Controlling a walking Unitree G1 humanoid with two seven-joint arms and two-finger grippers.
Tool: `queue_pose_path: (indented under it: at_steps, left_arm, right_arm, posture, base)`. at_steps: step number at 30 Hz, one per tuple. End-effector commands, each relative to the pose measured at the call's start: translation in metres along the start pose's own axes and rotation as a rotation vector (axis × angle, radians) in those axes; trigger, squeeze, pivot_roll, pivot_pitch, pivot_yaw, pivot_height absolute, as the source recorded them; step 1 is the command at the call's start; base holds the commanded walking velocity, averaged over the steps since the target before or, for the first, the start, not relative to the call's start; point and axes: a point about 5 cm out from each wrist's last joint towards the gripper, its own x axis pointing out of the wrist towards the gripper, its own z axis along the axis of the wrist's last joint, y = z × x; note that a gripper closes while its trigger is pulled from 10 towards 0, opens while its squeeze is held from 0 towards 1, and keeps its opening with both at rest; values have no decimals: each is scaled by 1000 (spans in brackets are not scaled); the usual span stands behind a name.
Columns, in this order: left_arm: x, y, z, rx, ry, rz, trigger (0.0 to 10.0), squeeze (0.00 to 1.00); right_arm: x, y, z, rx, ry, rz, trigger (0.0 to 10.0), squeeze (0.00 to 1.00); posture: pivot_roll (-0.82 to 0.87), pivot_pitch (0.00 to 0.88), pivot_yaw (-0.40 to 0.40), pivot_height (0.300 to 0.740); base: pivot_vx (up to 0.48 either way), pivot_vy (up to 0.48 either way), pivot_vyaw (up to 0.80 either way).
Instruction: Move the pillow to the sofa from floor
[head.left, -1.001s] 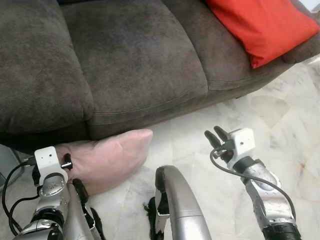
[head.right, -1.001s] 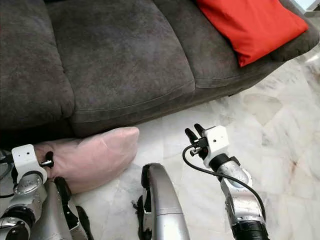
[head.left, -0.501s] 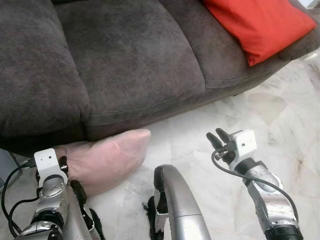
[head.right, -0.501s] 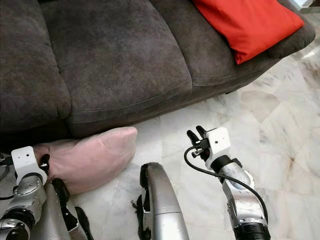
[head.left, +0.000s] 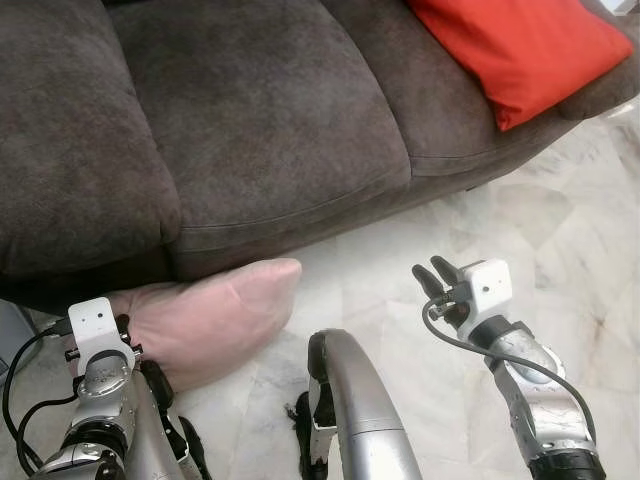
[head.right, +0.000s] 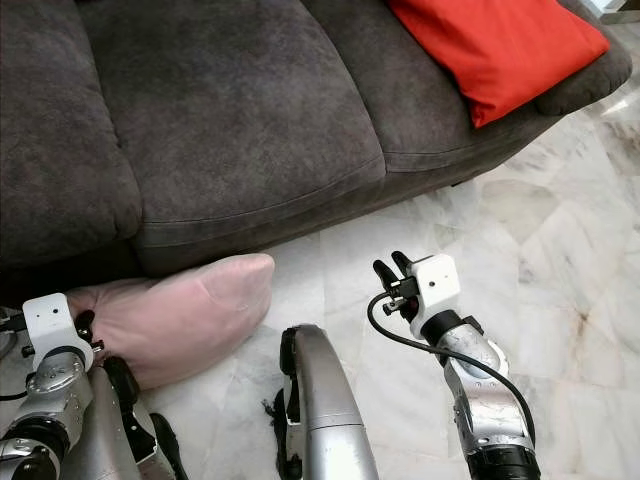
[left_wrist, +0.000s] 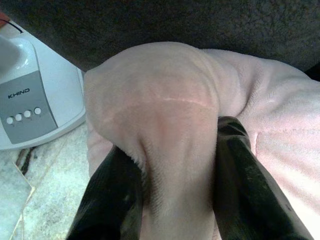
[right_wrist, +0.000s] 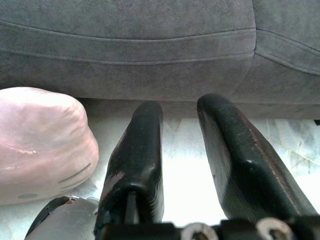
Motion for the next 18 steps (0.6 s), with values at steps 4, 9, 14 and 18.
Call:
queue_pose_path:
  at_steps: [4, 9, 14, 18]
  left_arm:
    - [-7, 3, -21, 15, 71, 2, 0, 0]
    - [-8, 2, -22, 12, 68, -2, 0, 0]
    - [-9, 2, -24, 12, 67, -7, 0, 0]
    - [-10, 1, -24, 11, 63, -12, 0, 0]
  right_arm:
    - [-8, -6, -10, 2, 40, -26, 10000, 0]
    - [-7, -6, -11, 4, 41, -29, 10000, 0]
    - [-5, -5, -12, 7, 40, -31, 10000, 0]
    - [-2, -4, -14, 13, 39, -36, 10000, 0]
  posture:
    - [-40, 388, -375, 519]
    - [-33, 386, -372, 519]
    - [-25, 379, -363, 519]
    - [-17, 370, -354, 519]
  base:
    - [0, 0, 0]
    - [0, 0, 0]
    - [0, 0, 0]
    - [0, 0, 0]
